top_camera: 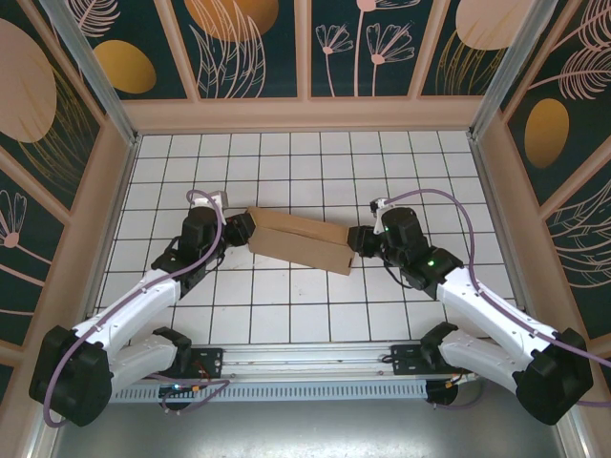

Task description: Fold the paper box

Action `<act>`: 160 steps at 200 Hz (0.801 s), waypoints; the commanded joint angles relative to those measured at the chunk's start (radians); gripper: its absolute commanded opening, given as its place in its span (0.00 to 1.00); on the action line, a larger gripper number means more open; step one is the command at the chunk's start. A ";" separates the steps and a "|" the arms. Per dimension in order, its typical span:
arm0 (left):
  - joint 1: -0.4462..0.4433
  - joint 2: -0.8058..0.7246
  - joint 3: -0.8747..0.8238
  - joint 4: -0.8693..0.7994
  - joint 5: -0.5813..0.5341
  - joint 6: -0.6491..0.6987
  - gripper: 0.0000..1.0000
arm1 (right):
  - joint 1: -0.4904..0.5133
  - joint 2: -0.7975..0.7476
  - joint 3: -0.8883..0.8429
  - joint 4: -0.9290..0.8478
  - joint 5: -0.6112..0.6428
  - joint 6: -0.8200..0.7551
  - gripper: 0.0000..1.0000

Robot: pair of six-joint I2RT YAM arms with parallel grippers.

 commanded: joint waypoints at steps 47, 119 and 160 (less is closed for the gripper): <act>0.000 0.018 -0.067 -0.137 0.011 0.001 0.36 | -0.056 -0.023 0.114 -0.152 -0.080 0.013 0.49; -0.001 0.022 -0.066 -0.135 0.015 0.003 0.36 | -0.082 -0.051 0.006 -0.097 -0.215 0.113 0.45; -0.001 0.003 -0.107 -0.102 0.049 -0.043 0.34 | -0.057 -0.079 -0.113 -0.043 -0.240 0.125 0.33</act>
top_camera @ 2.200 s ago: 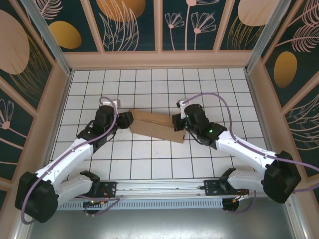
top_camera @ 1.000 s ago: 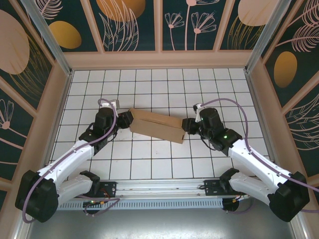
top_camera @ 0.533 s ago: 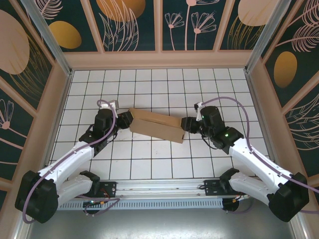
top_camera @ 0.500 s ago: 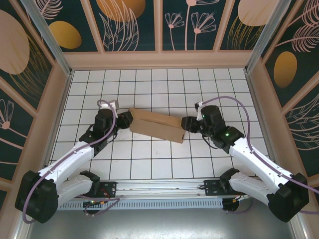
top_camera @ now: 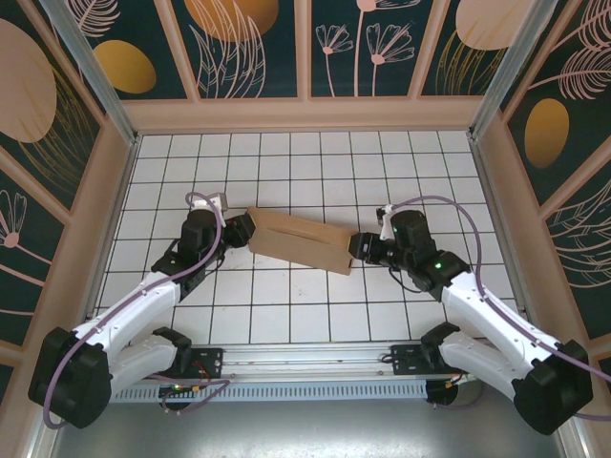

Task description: Fold the paper box

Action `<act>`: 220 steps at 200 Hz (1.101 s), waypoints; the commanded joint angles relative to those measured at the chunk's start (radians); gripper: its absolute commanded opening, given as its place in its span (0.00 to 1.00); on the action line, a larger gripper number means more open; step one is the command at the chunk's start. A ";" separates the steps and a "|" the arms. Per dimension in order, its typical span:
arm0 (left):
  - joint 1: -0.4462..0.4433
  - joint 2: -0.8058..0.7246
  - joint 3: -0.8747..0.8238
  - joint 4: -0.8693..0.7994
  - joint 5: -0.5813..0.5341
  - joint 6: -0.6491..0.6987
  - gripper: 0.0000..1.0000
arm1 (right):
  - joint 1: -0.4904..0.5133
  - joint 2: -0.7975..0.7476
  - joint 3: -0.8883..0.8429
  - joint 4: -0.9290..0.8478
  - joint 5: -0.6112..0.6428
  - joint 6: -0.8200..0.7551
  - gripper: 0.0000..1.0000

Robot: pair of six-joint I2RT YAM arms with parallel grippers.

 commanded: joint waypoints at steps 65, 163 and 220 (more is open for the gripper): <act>-0.002 -0.099 -0.178 -0.099 0.050 -0.143 0.20 | 0.177 -0.019 -0.095 0.028 0.186 -0.058 0.19; -0.154 -0.252 -0.192 -0.267 -0.016 -0.139 0.15 | 0.485 -0.042 -0.163 0.083 0.480 0.001 0.16; -0.179 -0.287 -0.182 -0.381 0.039 -0.185 0.14 | 0.590 -0.032 -0.170 0.105 0.543 0.067 0.15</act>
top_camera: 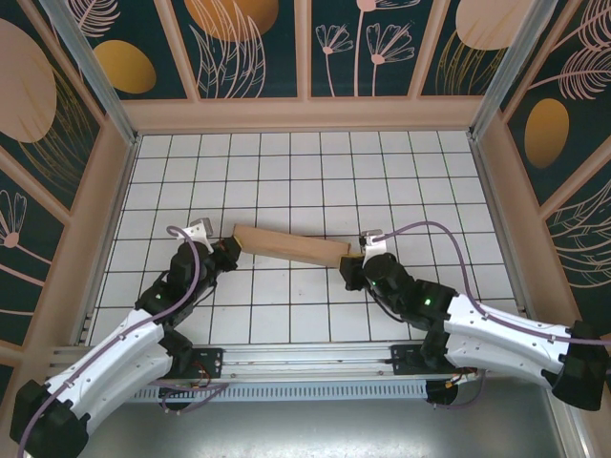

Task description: Fold the paper box

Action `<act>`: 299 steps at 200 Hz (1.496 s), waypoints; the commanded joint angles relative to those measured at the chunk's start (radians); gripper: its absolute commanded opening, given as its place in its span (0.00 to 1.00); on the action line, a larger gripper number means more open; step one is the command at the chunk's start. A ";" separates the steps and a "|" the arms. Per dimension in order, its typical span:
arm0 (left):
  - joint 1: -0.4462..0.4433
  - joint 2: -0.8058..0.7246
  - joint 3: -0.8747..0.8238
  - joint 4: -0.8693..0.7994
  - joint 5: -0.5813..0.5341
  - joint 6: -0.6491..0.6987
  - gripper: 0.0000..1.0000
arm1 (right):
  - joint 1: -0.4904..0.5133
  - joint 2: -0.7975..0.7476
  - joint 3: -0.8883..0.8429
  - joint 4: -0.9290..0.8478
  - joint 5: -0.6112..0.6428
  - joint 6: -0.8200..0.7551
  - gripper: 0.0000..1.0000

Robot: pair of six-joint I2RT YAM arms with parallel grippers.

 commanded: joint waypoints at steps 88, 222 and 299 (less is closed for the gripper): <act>-0.059 0.117 0.004 -0.237 0.263 -0.033 0.23 | 0.059 0.061 -0.051 -0.050 -0.092 0.082 0.17; 0.089 0.357 0.164 -0.133 0.027 0.100 0.74 | -0.374 0.340 0.067 0.102 -0.554 0.130 0.52; 0.103 0.598 0.138 0.153 0.135 0.054 0.54 | -0.530 0.596 0.119 0.218 -0.611 0.084 0.41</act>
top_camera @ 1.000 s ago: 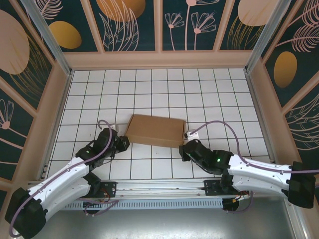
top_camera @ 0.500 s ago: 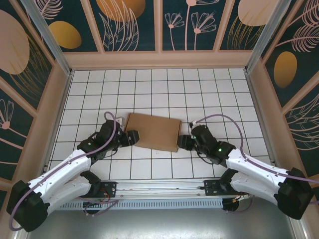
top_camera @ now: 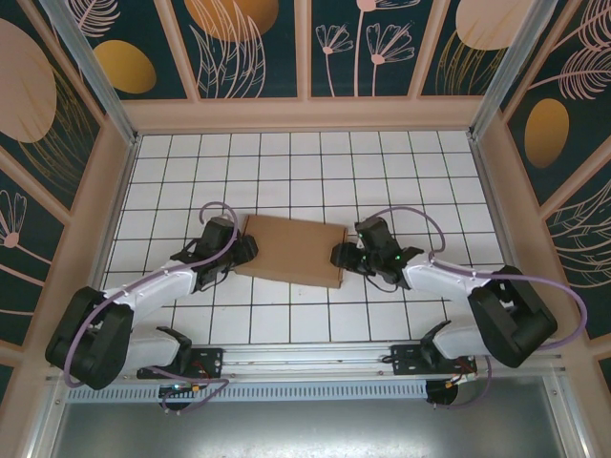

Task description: Fold the paper box

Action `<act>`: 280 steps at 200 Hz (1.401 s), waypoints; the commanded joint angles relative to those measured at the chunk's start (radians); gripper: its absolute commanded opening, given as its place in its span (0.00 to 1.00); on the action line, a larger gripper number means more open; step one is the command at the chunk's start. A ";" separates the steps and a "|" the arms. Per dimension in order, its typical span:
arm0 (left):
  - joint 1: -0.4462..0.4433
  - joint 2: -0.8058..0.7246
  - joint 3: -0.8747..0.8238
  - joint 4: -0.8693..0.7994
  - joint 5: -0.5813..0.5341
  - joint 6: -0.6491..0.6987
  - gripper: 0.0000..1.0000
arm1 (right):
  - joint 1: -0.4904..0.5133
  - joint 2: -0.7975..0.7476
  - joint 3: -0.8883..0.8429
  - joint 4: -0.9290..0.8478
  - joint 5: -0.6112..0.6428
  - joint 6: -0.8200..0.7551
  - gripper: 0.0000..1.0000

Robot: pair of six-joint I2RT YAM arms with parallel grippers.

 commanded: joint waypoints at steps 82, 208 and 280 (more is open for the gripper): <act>0.013 0.331 0.273 0.115 0.036 0.015 0.52 | -0.257 0.340 0.235 0.140 -0.129 -0.100 0.35; 0.026 0.090 0.429 -0.031 -0.233 0.206 0.99 | -0.306 0.006 0.264 0.074 0.133 -0.234 0.99; 0.039 -0.205 0.005 0.642 -0.986 0.540 0.69 | -0.302 -0.358 0.028 0.561 0.456 -0.655 0.99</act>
